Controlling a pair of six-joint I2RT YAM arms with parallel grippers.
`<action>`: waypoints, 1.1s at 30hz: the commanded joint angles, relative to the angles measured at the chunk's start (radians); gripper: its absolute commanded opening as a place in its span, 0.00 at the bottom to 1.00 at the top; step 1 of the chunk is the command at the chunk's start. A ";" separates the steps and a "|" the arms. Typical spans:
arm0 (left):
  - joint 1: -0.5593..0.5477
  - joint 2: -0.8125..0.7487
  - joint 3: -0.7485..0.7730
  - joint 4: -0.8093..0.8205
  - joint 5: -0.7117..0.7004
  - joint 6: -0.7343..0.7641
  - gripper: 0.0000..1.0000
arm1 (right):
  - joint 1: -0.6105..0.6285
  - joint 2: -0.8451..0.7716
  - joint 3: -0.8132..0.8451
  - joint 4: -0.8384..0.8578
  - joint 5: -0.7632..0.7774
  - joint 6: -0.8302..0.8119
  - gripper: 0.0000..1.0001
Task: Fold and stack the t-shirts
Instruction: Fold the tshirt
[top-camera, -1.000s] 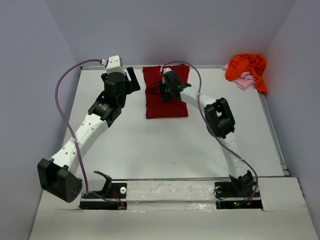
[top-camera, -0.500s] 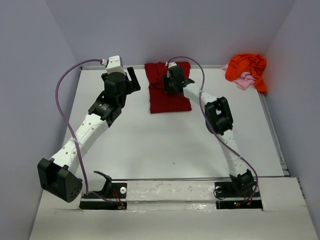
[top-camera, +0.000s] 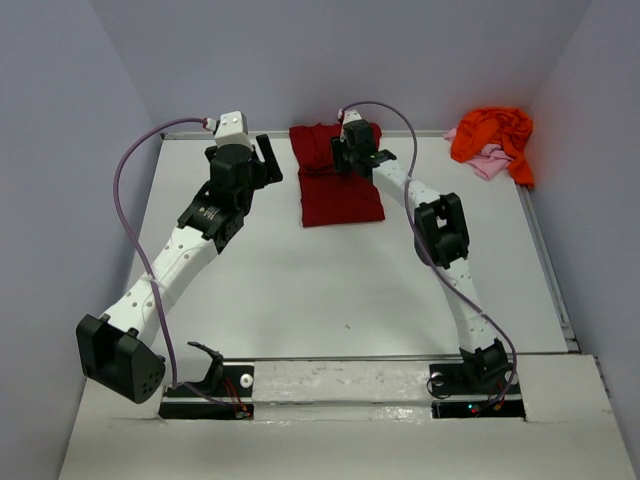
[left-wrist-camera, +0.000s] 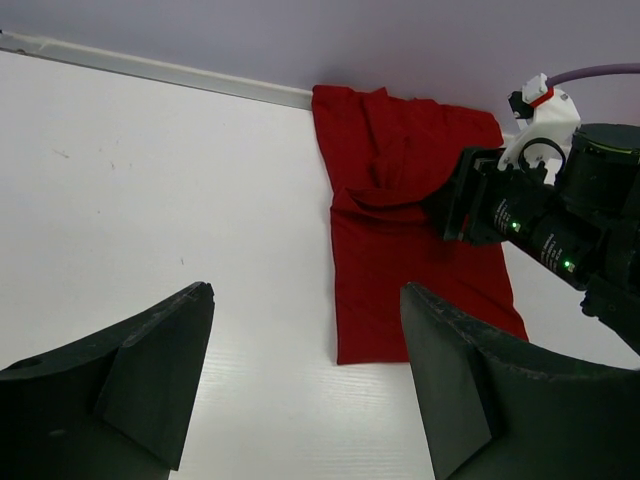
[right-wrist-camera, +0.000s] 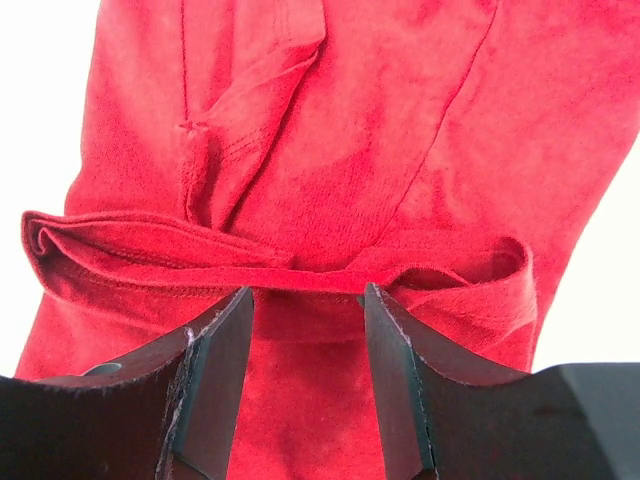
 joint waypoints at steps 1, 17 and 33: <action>0.008 -0.007 0.003 0.044 0.011 -0.004 0.85 | -0.015 0.019 0.048 0.079 0.011 -0.025 0.54; 0.013 -0.019 0.001 0.046 0.027 -0.008 0.85 | -0.015 -0.238 -0.162 0.142 -0.095 -0.040 0.54; 0.016 -0.013 0.003 0.047 0.026 -0.008 0.85 | -0.006 -0.167 -0.233 0.100 -0.284 0.032 0.52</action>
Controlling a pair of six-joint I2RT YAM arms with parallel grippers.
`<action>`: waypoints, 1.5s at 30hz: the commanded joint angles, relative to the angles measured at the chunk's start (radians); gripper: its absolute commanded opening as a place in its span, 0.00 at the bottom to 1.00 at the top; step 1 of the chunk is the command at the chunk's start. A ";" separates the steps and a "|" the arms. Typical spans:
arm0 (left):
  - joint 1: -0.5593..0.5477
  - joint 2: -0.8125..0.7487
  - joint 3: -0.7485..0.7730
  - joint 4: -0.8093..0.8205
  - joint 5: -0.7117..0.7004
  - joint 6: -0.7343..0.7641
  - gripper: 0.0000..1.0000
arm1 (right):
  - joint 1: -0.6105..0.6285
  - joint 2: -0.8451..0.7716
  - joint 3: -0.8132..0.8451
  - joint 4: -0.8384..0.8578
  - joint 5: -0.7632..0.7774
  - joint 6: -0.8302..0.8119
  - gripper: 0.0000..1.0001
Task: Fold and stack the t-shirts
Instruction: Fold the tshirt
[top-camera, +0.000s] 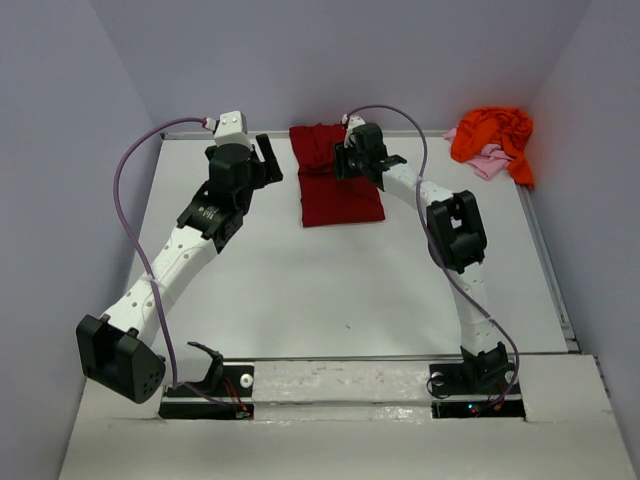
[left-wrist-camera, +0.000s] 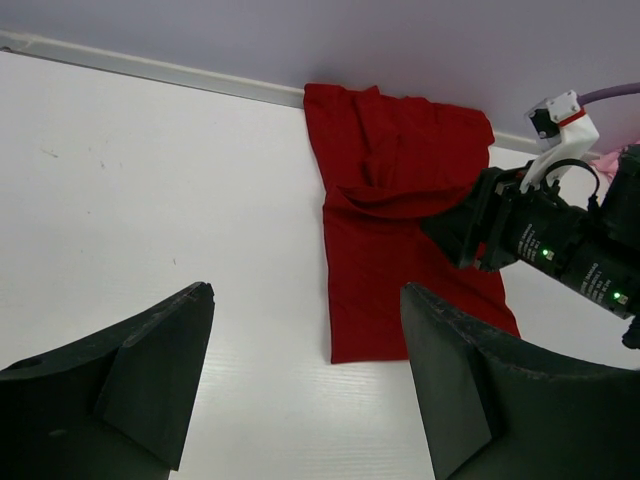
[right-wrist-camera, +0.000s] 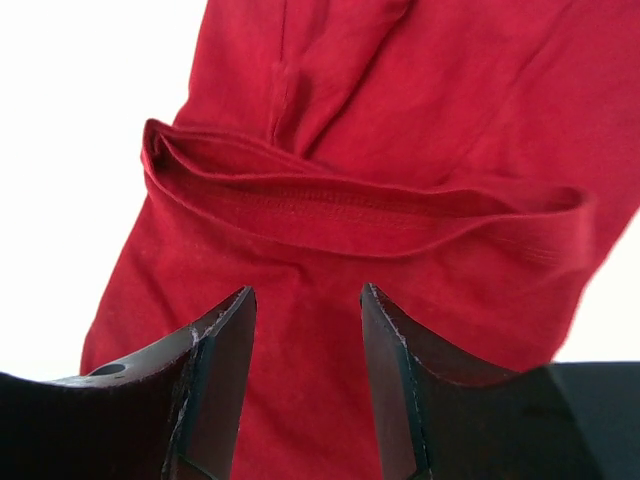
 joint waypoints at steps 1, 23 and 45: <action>0.009 -0.013 0.001 0.045 0.000 0.002 0.85 | 0.005 0.047 0.076 -0.021 -0.057 0.019 0.52; 0.016 -0.020 0.000 0.045 -0.004 0.005 0.85 | 0.005 0.269 0.372 -0.114 0.058 -0.012 0.53; 0.016 -0.028 0.000 0.050 0.016 -0.001 0.85 | 0.037 -0.169 -0.025 -0.266 0.012 -0.243 0.55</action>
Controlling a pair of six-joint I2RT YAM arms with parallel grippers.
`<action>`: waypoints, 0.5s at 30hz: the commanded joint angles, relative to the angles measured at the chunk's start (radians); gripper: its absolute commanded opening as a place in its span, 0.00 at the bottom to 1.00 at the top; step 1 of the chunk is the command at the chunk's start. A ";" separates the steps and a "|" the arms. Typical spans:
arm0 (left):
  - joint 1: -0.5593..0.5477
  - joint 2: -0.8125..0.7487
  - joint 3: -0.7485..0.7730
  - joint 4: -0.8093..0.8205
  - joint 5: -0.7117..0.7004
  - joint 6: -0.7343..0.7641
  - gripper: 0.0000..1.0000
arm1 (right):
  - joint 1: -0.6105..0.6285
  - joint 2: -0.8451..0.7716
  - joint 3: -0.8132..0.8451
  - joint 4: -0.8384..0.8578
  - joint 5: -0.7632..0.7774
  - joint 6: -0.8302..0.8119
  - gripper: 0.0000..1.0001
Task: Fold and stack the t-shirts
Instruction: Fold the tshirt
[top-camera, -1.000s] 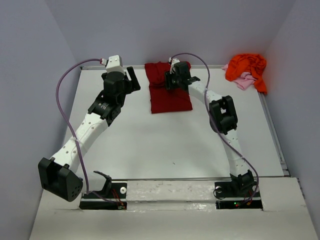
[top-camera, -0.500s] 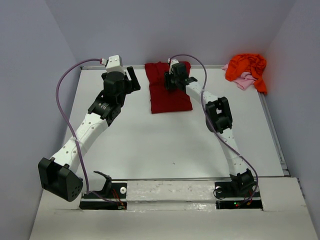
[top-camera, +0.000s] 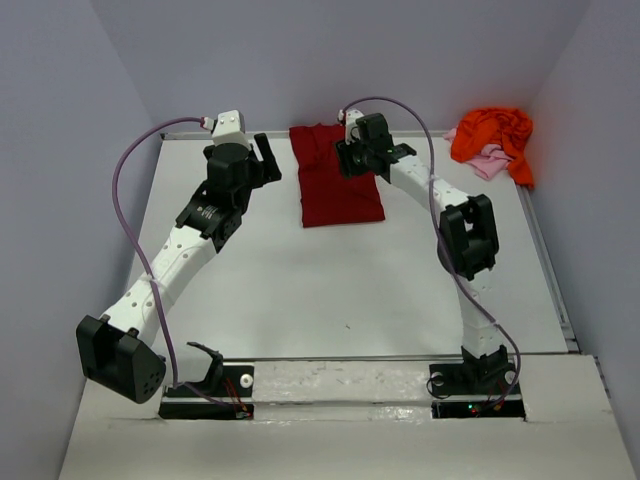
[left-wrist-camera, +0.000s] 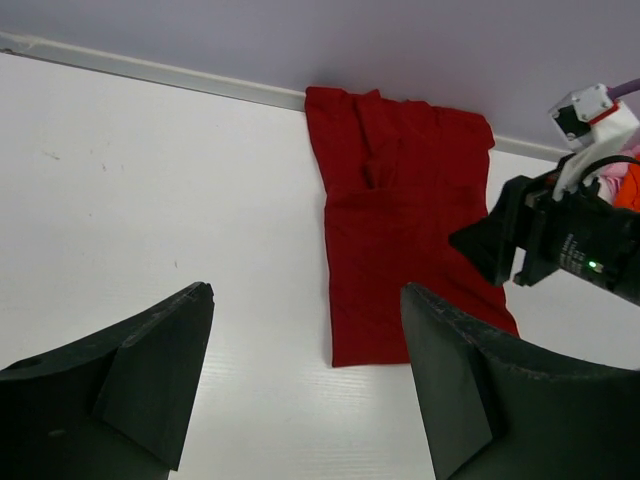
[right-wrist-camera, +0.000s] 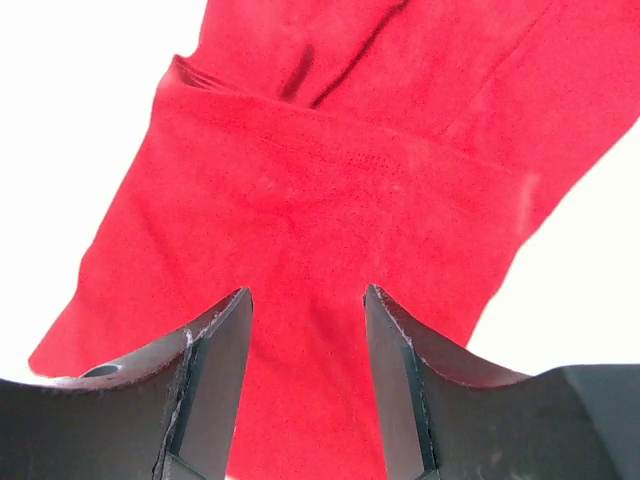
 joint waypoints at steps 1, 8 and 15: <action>0.006 -0.027 0.000 0.044 0.009 -0.003 0.85 | 0.032 -0.162 -0.147 -0.038 0.018 -0.088 0.55; 0.006 -0.008 0.000 0.042 0.037 -0.017 0.85 | 0.052 -0.260 -0.380 0.008 0.041 -0.077 0.55; 0.004 0.004 0.001 0.041 0.038 -0.020 0.85 | 0.185 -0.231 -0.445 0.031 0.166 -0.097 0.55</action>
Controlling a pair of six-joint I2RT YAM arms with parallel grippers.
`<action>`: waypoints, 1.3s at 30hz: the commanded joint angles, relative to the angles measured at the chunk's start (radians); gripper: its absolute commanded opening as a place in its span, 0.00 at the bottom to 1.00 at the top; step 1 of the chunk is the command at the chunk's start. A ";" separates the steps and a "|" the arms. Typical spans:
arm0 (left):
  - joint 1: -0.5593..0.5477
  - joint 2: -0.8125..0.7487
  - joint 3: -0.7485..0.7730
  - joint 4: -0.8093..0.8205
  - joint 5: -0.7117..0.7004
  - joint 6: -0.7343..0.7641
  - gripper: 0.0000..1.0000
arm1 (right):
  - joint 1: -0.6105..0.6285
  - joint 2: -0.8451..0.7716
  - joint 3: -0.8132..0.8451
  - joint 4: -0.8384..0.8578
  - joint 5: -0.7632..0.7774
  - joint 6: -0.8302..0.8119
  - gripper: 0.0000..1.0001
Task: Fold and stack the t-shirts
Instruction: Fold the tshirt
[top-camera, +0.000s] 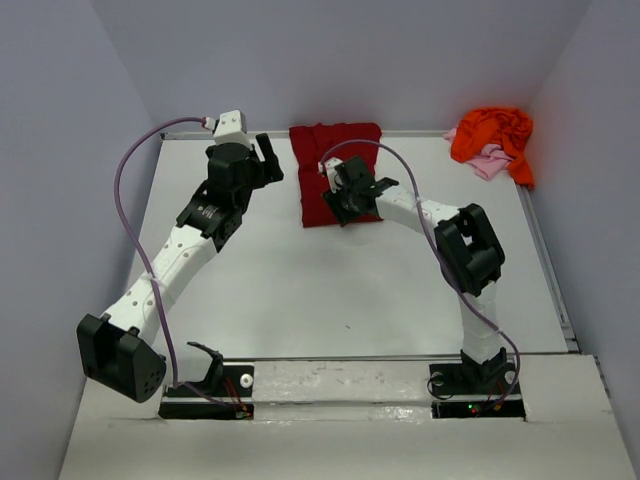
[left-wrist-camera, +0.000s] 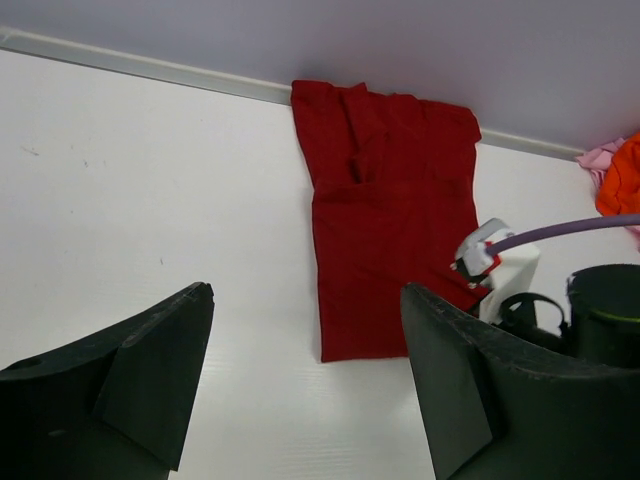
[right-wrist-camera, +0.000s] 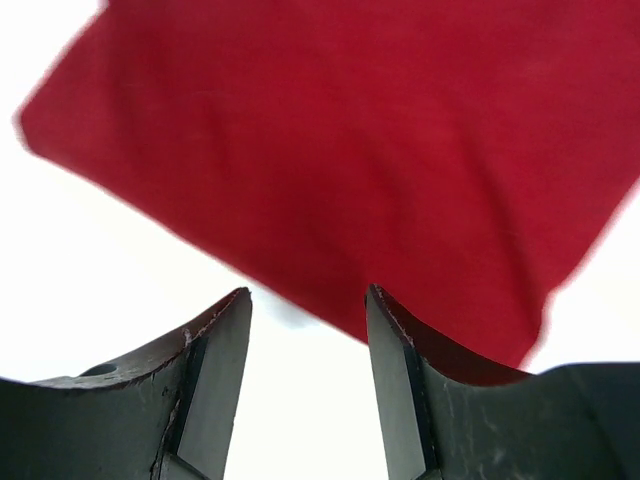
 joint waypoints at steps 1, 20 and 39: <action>0.006 0.002 0.000 0.039 0.007 -0.005 0.85 | 0.074 0.015 0.003 0.047 0.068 -0.011 0.55; 0.006 0.015 0.001 0.036 0.033 -0.010 0.85 | 0.093 0.009 -0.009 0.051 0.129 -0.038 0.55; 0.015 0.021 0.003 0.037 0.076 -0.022 0.85 | 0.111 0.101 0.023 0.044 0.248 -0.195 0.63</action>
